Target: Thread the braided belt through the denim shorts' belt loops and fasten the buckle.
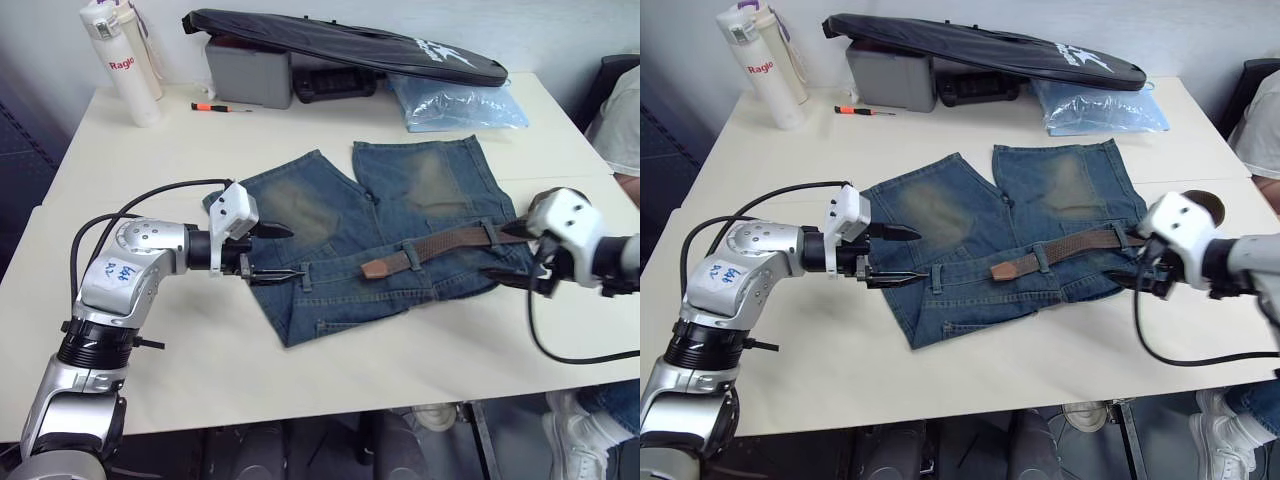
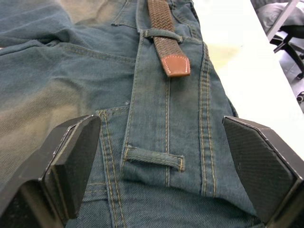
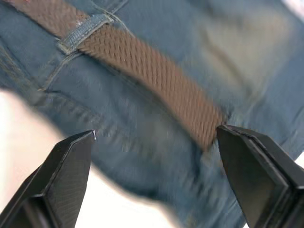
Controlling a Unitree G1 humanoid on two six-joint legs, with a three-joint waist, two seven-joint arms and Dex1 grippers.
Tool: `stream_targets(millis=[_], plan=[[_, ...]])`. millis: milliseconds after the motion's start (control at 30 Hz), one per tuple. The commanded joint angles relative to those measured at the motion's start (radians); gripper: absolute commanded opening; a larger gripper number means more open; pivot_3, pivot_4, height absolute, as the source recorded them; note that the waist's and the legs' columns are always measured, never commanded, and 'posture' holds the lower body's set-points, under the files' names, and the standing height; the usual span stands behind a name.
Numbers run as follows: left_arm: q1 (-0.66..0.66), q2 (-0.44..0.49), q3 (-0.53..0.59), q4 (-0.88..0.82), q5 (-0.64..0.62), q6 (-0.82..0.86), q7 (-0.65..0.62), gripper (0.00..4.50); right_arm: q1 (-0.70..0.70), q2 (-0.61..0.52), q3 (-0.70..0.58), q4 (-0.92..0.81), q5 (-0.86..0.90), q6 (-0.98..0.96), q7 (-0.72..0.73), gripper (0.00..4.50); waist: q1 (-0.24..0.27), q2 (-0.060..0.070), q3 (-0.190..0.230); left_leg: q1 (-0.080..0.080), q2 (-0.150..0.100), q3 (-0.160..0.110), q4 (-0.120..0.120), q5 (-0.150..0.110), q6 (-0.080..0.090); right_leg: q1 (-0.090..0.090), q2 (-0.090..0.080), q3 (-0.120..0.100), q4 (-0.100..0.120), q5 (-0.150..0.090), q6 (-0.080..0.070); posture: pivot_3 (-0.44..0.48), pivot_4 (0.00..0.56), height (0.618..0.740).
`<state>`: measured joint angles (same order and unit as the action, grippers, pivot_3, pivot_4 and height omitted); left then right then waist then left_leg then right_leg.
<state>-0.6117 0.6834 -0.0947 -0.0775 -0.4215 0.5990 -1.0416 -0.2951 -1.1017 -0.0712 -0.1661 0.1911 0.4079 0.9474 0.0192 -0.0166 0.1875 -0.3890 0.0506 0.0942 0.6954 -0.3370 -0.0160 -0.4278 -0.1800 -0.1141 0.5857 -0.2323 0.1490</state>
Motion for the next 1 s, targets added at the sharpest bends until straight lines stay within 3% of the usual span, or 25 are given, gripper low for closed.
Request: stream_targets(millis=[33,167,300,433,533,633,767,1000], plan=[[-0.017,-0.001,0.012,-0.026,0.001,-0.008,0.002,4.50,0.007,0.055,0.024,-0.009,-0.079,-0.122,-0.066,4.41,0.003,0.000,0.000,0.000,0.000,0.000,0.000,0.000,0.000,0.000,0.000,0.000,0.000,0.000,0.000,0.000,0.150,0.740],[-0.016,-0.003,0.017,-0.038,-0.004,0.002,0.015,4.50,0.016,0.097,0.011,-0.020,-0.050,-0.131,-0.052,4.41,0.004,0.000,0.000,0.000,0.000,0.000,0.001,0.000,0.000,0.000,0.000,0.000,0.000,0.000,0.000,0.000,0.150,0.740],[-0.013,-0.022,0.008,-0.065,-0.011,0.019,0.035,4.50,-0.009,0.078,-0.054,-0.147,0.162,0.128,0.036,4.41,0.004,0.000,0.000,0.000,0.000,0.000,0.001,0.000,0.000,0.000,0.000,0.000,0.001,0.000,0.000,0.000,0.150,0.740],[-0.067,-0.067,-0.038,-0.074,0.017,0.032,0.071,4.50,-0.043,0.017,-0.085,-0.237,0.309,0.351,0.085,4.41,0.008,0.000,0.000,0.000,0.000,-0.001,0.002,0.000,0.001,0.001,0.000,0.000,0.001,0.000,0.000,0.000,0.150,0.740],[-0.120,-0.103,-0.086,-0.066,0.042,0.013,0.066,4.50,-0.079,0.011,-0.062,-0.282,0.322,0.398,0.064,4.41,0.008,0.000,0.000,-0.001,0.000,-0.001,0.003,-0.001,0.001,0.001,0.000,0.000,0.000,0.001,0.000,0.000,0.150,0.740],[-0.189,-0.133,-0.177,-0.018,0.147,-0.035,0.087,4.50,-0.079,0.007,-0.033,-0.331,0.328,0.434,0.052,4.41,0.008,0.000,0.000,-0.001,0.000,-0.001,0.002,-0.001,0.001,0.001,0.000,0.000,0.000,0.001,0.000,0.000,0.150,0.740],[-0.245,-0.232,-0.258,0.037,0.202,-0.138,0.065,4.50,-0.072,0.000,-0.033,-0.377,0.352,0.499,0.034,4.41,0.008,0.000,0.000,-0.001,0.000,-0.001,0.003,-0.001,0.002,0.001,0.000,0.000,0.000,0.001,0.000,0.000,0.150,0.740],[-0.321,-0.304,-0.428,0.305,0.452,-0.565,0.031,4.50,-0.019,0.004,-0.123,-0.490,0.411,0.610,-0.044,4.41,0.007,0.000,0.000,-0.001,0.000,-0.001,0.003,-0.001,0.002,0.001,0.000,0.000,0.000,0.001,0.000,0.000,0.150,0.740]])
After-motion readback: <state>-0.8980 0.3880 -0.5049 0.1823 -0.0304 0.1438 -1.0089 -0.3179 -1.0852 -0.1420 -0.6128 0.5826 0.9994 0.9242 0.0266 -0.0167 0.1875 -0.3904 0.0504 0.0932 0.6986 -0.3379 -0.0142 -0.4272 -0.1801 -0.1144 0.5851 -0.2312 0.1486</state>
